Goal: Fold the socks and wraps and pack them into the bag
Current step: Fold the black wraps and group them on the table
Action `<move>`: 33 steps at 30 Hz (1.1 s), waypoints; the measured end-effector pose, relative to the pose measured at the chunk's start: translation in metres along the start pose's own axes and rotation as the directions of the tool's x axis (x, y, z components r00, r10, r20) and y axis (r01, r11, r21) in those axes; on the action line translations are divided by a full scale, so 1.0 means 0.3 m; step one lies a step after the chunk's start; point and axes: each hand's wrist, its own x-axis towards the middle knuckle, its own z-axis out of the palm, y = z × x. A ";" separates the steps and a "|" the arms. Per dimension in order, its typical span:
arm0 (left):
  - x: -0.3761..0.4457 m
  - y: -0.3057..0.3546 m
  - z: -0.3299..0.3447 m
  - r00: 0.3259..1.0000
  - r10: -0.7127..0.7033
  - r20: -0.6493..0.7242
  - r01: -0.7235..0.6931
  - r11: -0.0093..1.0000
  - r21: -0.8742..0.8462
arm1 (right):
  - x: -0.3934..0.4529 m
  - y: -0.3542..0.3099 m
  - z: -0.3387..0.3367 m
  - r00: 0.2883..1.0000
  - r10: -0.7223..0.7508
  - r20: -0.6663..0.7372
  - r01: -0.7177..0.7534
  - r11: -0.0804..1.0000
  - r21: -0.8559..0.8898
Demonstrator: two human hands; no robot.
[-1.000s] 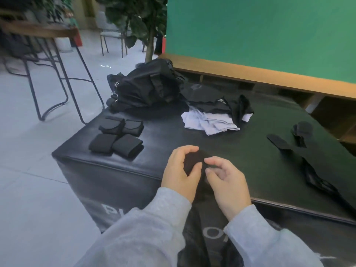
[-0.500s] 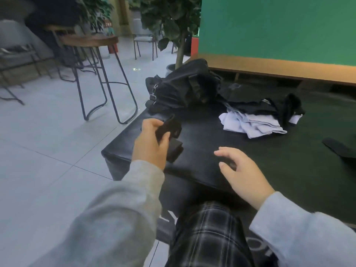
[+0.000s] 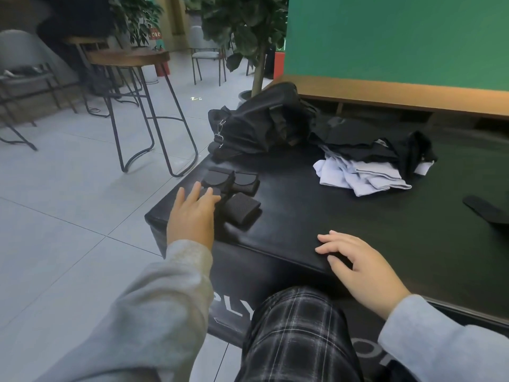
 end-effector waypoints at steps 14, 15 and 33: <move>-0.090 0.296 -0.064 0.986 0.157 -0.059 -0.168 0.930 -0.327 | -0.094 0.023 -0.102 0.908 0.382 -0.172 -0.251 0.824 0.507; -0.100 0.341 -0.058 0.976 0.205 -0.074 -0.218 0.907 -0.362 | -0.117 0.032 -0.123 0.876 0.425 -0.228 -0.265 0.819 0.509; -0.362 0.791 0.071 0.768 0.579 0.274 -0.495 0.808 -0.320 | -0.507 0.409 -0.414 0.501 0.393 -0.771 -0.724 0.678 -0.124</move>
